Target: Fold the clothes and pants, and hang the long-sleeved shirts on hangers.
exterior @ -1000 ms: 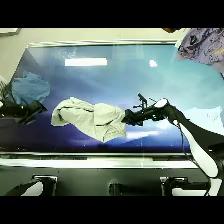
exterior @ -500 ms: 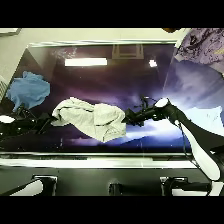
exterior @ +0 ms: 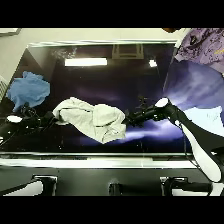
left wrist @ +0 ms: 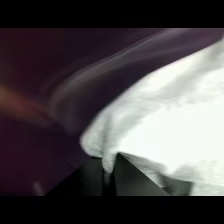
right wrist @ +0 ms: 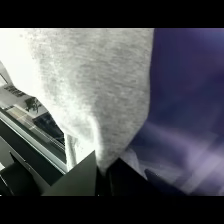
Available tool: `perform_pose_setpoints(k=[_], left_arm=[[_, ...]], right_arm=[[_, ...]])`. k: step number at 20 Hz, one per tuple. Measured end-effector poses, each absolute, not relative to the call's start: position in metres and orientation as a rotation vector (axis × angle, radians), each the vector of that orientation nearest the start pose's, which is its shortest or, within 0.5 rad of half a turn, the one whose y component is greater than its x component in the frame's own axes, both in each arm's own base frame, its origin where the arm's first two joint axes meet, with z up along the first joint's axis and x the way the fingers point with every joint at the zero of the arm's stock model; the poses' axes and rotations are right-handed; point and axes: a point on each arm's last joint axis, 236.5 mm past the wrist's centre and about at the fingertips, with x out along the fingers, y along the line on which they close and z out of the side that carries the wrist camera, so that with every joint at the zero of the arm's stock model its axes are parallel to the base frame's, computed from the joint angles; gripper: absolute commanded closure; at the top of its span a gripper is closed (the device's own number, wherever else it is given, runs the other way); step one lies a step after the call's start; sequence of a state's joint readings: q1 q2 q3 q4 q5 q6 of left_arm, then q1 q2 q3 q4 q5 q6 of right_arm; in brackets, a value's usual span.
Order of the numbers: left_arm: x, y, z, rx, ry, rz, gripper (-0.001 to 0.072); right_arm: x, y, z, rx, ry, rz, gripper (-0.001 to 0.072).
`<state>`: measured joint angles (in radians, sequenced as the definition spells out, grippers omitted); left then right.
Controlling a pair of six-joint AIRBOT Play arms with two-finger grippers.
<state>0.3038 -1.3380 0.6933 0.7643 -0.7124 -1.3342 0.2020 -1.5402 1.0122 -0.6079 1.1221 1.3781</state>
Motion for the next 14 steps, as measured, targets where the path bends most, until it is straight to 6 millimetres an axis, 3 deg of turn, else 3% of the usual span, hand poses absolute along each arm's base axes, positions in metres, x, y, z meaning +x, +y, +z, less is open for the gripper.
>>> perform_pose_setpoints(k=[2,4,7,9,11,14], left_arm=[[0.38,-0.004,-0.09,-0.829,1.102,0.056,0.0693],[0.396,-0.003,-0.065,-0.796,1.045,0.026,0.0694],[0.43,0.012,0.007,-0.682,0.893,-0.007,0.0694],[0.448,0.026,0.076,-0.578,0.771,-0.011,0.0694],[0.454,0.04,0.157,-0.461,0.642,-0.002,0.0694],[0.434,0.049,0.263,-0.319,0.484,0.02,0.0693]], right_arm=[[0.335,0.242,-0.04,0.686,1.503,0.607,0.0686],[0.348,0.233,-0.022,0.585,1.428,0.604,0.0686],[0.385,0.206,0.03,0.376,1.249,0.549,0.0685],[0.413,0.182,0.089,0.238,1.076,0.483,0.0685],[0.431,0.154,0.162,0.127,0.884,0.404,0.0685],[0.423,0.116,0.279,0.021,0.601,0.297,0.0684]])
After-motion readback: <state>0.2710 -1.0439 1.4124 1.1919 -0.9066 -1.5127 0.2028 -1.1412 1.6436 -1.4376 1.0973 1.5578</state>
